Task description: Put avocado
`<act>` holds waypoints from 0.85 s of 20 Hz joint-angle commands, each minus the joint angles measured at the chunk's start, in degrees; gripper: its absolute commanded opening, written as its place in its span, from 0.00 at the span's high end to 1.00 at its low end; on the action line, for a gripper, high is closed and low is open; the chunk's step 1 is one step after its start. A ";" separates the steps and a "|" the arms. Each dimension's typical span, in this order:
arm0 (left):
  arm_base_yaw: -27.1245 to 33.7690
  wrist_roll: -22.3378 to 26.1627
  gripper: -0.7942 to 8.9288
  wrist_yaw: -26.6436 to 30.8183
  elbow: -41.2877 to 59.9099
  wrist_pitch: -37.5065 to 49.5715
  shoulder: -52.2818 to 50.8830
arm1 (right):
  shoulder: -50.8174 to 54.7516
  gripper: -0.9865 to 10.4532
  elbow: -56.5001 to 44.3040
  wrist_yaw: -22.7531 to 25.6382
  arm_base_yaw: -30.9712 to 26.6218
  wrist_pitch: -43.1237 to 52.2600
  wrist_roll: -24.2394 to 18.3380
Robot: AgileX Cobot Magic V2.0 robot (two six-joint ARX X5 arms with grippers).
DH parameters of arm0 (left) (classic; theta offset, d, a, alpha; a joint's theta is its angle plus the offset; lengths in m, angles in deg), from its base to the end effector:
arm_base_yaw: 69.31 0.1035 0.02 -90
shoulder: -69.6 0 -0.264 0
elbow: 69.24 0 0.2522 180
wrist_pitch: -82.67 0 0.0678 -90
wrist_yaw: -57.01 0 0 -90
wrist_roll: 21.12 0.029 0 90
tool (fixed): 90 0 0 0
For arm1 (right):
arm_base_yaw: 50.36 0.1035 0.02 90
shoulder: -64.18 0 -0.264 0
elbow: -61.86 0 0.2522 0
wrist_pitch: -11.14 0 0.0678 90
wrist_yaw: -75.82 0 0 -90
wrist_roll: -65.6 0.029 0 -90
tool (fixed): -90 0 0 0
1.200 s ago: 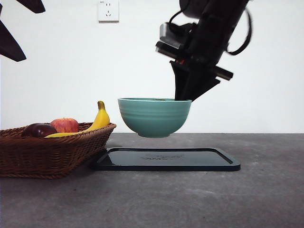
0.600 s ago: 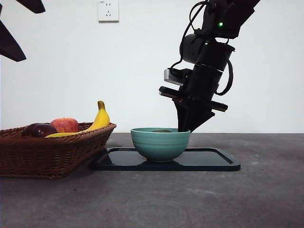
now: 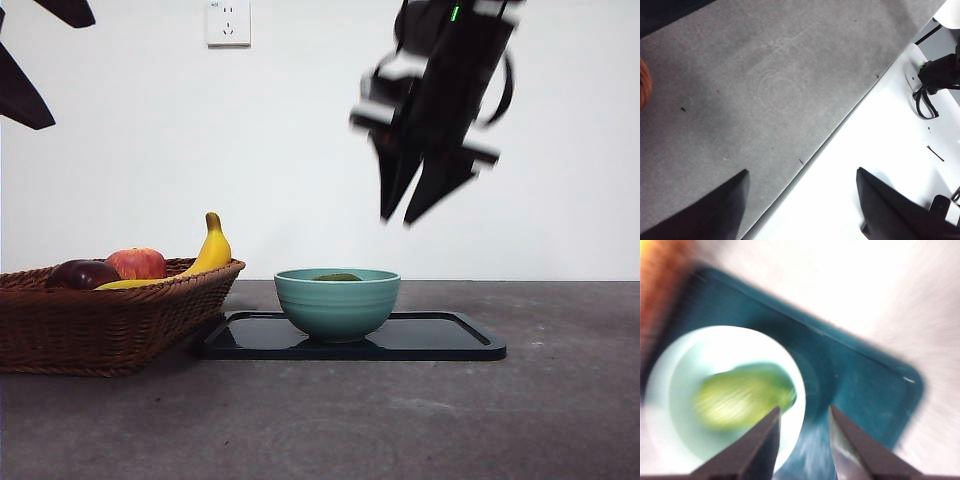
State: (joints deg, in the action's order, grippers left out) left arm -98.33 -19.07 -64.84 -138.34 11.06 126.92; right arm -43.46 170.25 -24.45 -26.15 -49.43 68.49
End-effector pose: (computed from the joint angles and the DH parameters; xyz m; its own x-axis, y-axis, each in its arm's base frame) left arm 0.1419 -0.0962 0.2973 0.1173 -0.6685 -0.7344 0.6706 0.5987 -0.4379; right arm 0.3633 0.1690 0.2751 0.3780 0.3655 -0.8506 -0.4449 0.8775 0.1793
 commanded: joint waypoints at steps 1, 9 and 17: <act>-0.37 0.31 0.57 -0.37 -0.31 0.26 0.33 | 4.48 0.78 1.38 -1.07 0.37 -5.14 -0.90; -0.37 0.33 0.57 -0.37 -0.31 0.26 0.33 | 32.13 0.78 -10.40 -2.82 4.20 -9.75 -0.92; -0.35 0.31 0.57 -0.37 -0.31 0.37 0.33 | 58.53 0.78 -37.68 -4.11 12.11 -1.40 1.86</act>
State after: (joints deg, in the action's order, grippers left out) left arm -98.33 -19.10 -64.82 -138.34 11.02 126.92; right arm 15.97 132.02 -28.51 -14.35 -51.37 69.21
